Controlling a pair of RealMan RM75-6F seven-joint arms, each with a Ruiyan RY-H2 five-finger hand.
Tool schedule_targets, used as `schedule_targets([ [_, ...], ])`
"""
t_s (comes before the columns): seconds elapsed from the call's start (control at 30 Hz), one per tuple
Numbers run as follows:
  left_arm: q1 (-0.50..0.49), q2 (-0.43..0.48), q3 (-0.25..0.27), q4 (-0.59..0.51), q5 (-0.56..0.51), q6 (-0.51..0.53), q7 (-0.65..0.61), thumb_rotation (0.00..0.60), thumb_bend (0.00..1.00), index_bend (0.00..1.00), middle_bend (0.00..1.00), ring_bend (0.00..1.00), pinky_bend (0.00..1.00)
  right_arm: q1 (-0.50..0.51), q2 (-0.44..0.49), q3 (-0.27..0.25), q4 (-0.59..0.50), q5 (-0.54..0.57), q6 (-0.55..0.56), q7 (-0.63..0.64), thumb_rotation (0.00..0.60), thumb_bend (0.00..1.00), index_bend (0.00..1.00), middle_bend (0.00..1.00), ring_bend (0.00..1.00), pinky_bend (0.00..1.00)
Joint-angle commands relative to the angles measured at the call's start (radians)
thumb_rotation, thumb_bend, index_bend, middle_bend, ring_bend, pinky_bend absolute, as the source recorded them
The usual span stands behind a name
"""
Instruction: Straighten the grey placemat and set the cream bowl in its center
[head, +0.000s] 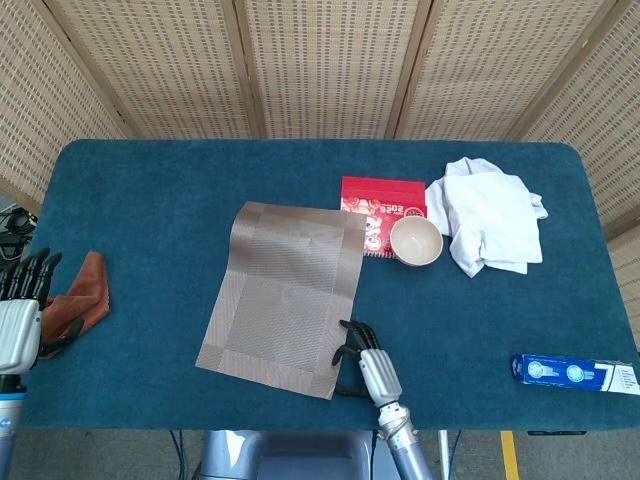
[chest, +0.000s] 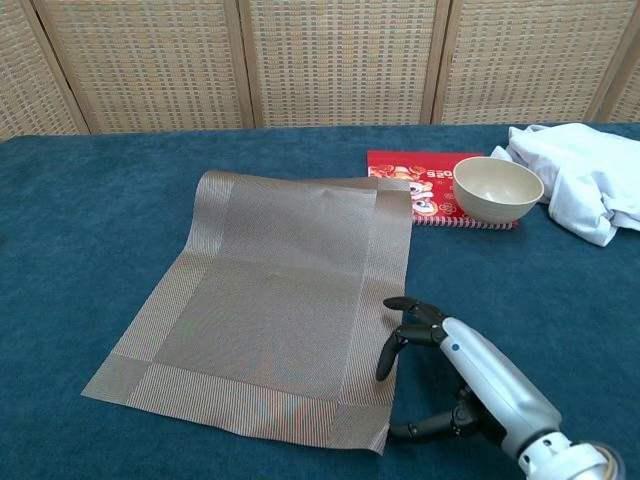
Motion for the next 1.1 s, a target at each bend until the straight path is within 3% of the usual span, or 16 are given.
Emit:
schedule_targets([
  [0.03, 0.001, 0.001, -0.001, 0.0, 0.0, 0.001, -0.003, 0.6, 0.24, 0.0, 0.0, 0.0, 0.0, -0.002, -0.004, 0.001, -0.001, 0.007, -0.008, 0.013, 0.6, 0.36, 0.57, 0.17, 0.0, 0.1],
  [0.2, 0.0, 0.004, -0.003, 0.0, -0.002, 0.0, -0.009, 0.6, 0.24, 0.0, 0.0, 0.0, 0.0, -0.003, -0.004, 0.004, -0.004, 0.012, -0.013, 0.018, 0.6, 0.36, 0.58, 0.17, 0.0, 0.1],
  [0.47, -0.001, 0.003, -0.003, 0.0, -0.003, -0.001, -0.006, 0.6, 0.24, 0.0, 0.0, 0.0, 0.0, -0.01, -0.005, 0.001, -0.014, 0.016, -0.012, 0.024, 0.6, 0.49, 0.63, 0.19, 0.0, 0.1],
  [1.1, -0.001, 0.002, -0.005, 0.001, -0.006, 0.001, -0.008, 0.6, 0.24, 0.0, 0.0, 0.0, 0.0, -0.018, 0.003, -0.002, -0.03, 0.022, -0.018, 0.016, 0.6, 0.6, 0.66, 0.21, 0.0, 0.1],
])
